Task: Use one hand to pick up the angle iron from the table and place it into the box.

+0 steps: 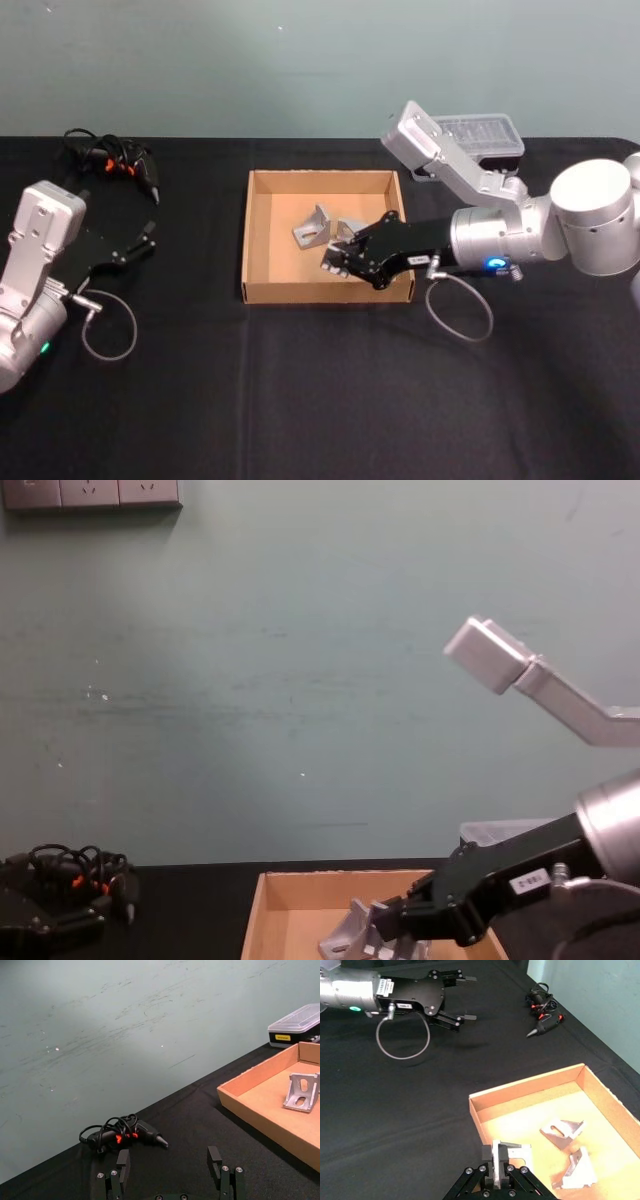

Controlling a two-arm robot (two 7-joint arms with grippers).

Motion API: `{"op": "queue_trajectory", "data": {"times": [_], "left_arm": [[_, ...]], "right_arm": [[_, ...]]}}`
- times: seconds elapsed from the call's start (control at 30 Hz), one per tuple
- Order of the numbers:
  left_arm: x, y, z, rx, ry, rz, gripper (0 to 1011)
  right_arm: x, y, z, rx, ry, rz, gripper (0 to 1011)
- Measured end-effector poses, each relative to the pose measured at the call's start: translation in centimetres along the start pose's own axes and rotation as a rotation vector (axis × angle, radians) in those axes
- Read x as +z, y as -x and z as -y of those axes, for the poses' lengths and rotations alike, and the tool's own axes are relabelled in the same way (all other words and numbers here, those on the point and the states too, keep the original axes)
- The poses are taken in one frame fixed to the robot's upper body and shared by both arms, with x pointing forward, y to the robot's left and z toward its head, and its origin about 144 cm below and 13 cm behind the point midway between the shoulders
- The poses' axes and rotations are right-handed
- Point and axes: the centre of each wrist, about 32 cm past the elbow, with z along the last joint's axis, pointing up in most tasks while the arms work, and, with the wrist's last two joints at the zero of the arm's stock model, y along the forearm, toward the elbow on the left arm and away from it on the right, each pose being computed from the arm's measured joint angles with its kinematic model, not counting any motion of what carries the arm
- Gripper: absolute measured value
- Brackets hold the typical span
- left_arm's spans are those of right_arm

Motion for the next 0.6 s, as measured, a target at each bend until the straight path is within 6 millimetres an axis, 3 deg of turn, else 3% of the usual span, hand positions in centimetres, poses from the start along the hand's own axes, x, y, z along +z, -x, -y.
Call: {"op": "queue_trajectory", "data": {"times": [0.6], "left_arm": [[0.0,0.0,0.0,0.000,0.000,0.000,1011]], "right_arm": [[0.8,-1.2,-3.3,-0.038,0.065,0.002,64]]}}
